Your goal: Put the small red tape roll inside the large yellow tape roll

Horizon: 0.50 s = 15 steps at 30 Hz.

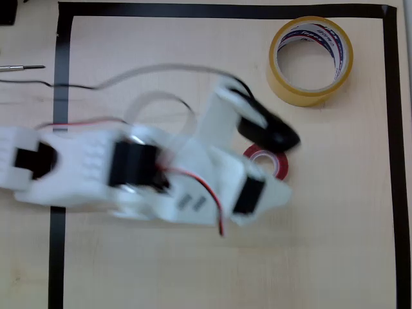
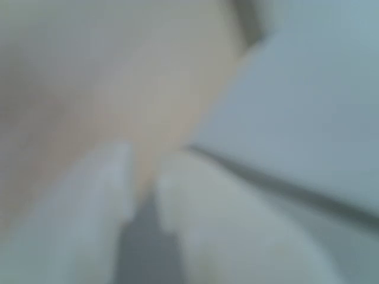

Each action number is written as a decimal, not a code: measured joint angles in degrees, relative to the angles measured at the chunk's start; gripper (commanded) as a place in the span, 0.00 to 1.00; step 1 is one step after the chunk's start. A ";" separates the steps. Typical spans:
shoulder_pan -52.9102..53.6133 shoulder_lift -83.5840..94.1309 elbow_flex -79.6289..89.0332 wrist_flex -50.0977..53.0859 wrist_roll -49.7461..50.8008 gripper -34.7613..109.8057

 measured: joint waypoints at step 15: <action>-3.69 3.25 17.75 21.71 -12.30 0.29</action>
